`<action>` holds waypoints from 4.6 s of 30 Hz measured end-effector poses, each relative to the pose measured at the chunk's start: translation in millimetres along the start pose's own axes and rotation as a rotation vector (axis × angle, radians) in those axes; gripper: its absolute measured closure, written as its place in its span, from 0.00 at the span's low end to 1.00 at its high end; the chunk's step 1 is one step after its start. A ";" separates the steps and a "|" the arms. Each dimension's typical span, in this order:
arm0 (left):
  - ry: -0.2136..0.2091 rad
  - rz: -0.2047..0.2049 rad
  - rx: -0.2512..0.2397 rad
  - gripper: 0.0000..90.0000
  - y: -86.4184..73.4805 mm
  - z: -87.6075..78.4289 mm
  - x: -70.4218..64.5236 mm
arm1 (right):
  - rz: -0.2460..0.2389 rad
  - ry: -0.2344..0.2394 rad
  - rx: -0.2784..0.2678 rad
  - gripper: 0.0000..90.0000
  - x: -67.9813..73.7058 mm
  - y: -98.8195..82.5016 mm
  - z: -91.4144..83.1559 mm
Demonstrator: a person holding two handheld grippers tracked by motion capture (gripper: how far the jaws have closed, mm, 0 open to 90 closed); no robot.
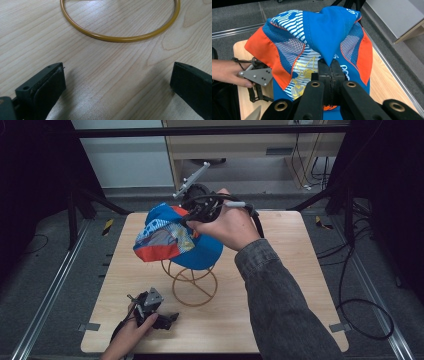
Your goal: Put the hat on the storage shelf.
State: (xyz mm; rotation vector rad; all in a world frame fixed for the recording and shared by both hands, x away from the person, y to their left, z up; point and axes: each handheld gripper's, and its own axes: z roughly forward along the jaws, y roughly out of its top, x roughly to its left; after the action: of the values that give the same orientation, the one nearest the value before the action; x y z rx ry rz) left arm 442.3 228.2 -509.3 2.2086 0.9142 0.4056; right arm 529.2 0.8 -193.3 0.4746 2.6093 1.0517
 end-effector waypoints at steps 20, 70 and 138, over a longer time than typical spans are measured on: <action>0.000 -0.001 -0.001 0.00 0.0 0.1 -0.1 | -0.018 0.016 0.028 1.00 6.5 3.2 18.7; 0.000 -0.003 -0.003 0.00 -0.4 0.0 -0.5 | -0.025 0.017 0.075 0.84 7.4 -9.9 39.8; -0.002 -0.002 -0.002 0.00 -0.6 -0.3 -0.6 | 0.081 -0.115 -0.089 0.07 13.7 -47.9 2.7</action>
State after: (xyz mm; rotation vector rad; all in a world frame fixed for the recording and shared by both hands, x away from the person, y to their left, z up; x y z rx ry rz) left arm 441.5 228.2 -509.5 2.2061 0.9146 0.4025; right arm 508.6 -24.6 -231.0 0.6056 2.4506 1.1262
